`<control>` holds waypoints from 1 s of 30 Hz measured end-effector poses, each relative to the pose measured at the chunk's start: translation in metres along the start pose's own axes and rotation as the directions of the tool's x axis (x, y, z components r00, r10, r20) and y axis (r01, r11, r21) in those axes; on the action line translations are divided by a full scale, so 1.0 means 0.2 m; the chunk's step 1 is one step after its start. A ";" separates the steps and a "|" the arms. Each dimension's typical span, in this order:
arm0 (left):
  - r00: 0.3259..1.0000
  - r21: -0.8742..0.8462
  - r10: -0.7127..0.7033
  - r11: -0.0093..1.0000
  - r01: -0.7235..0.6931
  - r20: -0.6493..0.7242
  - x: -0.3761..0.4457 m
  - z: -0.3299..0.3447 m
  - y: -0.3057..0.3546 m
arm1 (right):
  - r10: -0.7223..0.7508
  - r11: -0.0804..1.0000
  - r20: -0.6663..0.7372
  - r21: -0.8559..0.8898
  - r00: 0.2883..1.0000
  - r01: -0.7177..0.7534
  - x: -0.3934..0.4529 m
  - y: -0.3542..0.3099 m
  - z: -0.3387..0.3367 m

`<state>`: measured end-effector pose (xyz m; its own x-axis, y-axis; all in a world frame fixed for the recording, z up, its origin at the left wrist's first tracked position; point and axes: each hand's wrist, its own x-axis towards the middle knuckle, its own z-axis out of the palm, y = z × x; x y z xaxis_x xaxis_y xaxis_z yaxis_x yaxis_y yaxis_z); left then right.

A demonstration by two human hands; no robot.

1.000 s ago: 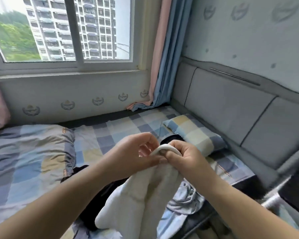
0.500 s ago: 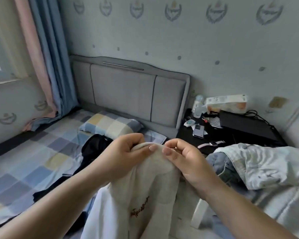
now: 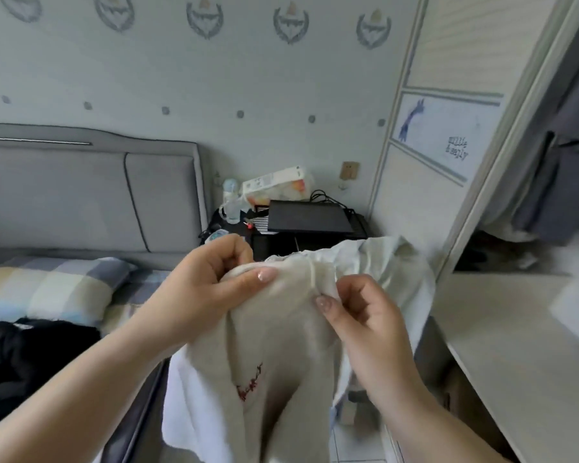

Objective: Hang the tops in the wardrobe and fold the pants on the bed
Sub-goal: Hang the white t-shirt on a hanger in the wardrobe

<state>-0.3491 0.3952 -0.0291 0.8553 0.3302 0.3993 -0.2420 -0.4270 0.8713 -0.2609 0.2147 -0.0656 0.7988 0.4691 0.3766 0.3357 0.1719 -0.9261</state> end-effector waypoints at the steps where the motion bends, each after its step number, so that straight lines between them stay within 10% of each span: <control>1: 0.996 -0.019 0.026 1.000 -0.024 0.087 0.05 0.07 0.03 | -0.045 0.998 -0.011 -0.044 0.999 0.045 0.02 0.00 -0.08; 6: 0.860 0.124 0.207 0.947 -0.295 0.466 0.27 0.34 0.17 | -0.186 0.958 -0.016 -0.224 0.982 0.178 0.08 -0.03 -0.40; 10: 0.628 0.098 0.257 0.876 -0.473 0.735 0.51 0.55 0.23 | -0.183 0.936 -0.081 -0.320 0.980 0.149 0.13 -0.04 -0.61; 15: 0.416 0.004 0.330 0.780 -0.626 0.847 0.83 0.78 0.18 | -0.114 0.917 -0.140 -0.395 0.983 0.050 0.21 -0.04 -0.84; 23: 0.503 -0.336 0.467 0.882 -0.332 0.727 1.37 1.23 0.07 | -0.251 0.794 -0.399 -0.606 0.882 -0.048 0.53 -0.08 -1.08; 30: 0.584 -0.610 0.618 0.753 -0.248 0.526 1.68 1.65 0.10 | -0.395 0.628 -0.564 -0.742 0.726 -0.235 0.76 -0.19 -1.28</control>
<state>0.0841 0.2191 0.0280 0.5908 -0.5144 0.6216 -0.6734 0.1100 0.7311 -0.0236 0.0579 0.0324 0.7286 -0.2156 0.6501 0.3935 -0.6451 -0.6549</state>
